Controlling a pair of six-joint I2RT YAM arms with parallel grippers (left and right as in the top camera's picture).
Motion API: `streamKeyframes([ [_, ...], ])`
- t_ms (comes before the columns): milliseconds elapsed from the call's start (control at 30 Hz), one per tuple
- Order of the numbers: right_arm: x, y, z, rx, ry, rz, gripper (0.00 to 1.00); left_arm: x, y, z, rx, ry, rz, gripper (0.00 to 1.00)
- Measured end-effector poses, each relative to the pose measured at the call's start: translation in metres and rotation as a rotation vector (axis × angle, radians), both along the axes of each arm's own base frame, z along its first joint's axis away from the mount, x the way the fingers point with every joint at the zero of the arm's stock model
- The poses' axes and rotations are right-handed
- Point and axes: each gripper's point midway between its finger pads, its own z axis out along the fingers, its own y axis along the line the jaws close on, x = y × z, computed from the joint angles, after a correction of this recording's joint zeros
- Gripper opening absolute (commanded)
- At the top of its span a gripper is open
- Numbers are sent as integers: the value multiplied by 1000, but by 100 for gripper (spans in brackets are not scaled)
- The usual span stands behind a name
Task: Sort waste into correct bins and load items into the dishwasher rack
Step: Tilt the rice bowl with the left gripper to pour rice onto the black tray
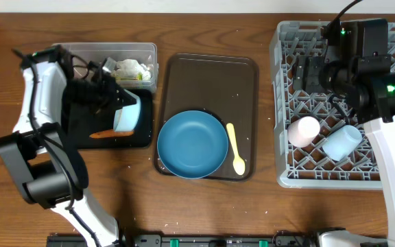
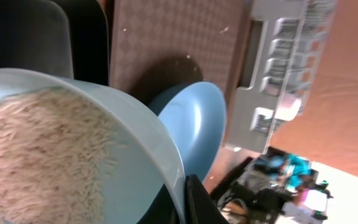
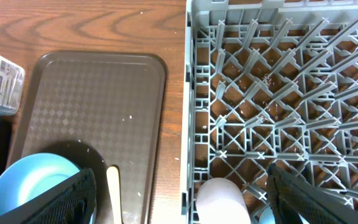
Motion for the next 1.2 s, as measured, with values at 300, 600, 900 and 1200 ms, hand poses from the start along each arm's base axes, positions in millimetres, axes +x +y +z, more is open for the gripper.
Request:
streamKeyframes([
  [300, 0, 0, 0, 0, 0, 0, 85, 5, 21, 12, -196, -59, 135, 6],
  [600, -1, 0, -1, -1, 8, 0, 85, 10, 30, 33, -321, -87, 211, 6],
  [900, -3, 0, -2, -2, 16, 0, 85, 12, 38, 52, -438, -97, 281, 6],
  [1200, -4, -1, -3, -3, 18, 0, 85, 12, 56, 65, -515, -97, 363, 6],
])
